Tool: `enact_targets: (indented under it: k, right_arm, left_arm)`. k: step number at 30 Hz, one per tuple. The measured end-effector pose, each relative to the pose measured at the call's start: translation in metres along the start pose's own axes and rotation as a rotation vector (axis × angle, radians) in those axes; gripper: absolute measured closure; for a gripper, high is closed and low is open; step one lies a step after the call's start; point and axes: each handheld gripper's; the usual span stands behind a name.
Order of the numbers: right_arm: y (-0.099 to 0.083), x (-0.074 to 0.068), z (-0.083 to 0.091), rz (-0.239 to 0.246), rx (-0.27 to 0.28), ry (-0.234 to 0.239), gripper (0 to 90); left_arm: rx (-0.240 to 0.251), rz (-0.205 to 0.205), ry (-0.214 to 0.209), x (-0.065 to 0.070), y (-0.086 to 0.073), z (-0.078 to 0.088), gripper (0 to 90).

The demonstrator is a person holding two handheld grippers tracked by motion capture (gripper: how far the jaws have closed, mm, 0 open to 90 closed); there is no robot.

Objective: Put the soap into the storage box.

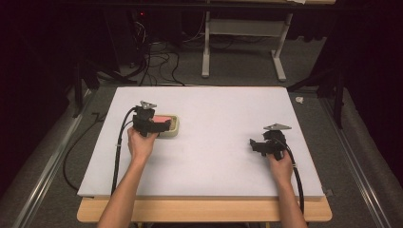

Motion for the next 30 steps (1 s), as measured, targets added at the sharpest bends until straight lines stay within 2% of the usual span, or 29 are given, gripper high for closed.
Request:
enact_targets:
  k: [7, 19, 30]
  right_arm:
    - [0.0, 0.0, 0.0, -0.001, -0.001, 0.0, 18.2]
    - [0.0, 0.0, 0.0, -0.001, -0.001, 0.0, 18.2]
    - [0.0, 0.0, 0.0, -0.002, -0.001, -0.001, 18.2]
  left_arm:
    - [0.007, -0.023, -0.011, 0.003, -0.001, 0.009, 13.5]
    - [0.035, -0.017, -0.013, 0.002, -0.007, 0.021, 14.2]
    - [0.041, -0.023, -0.01, 0.001, -0.01, 0.03, 14.3]
Point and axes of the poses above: each handheld gripper's, and its own axes: z roughly backward along the jaws, y roughly out of its top, x roughly to its right, and after that the axes turned 9 degrees about -y, right-handed
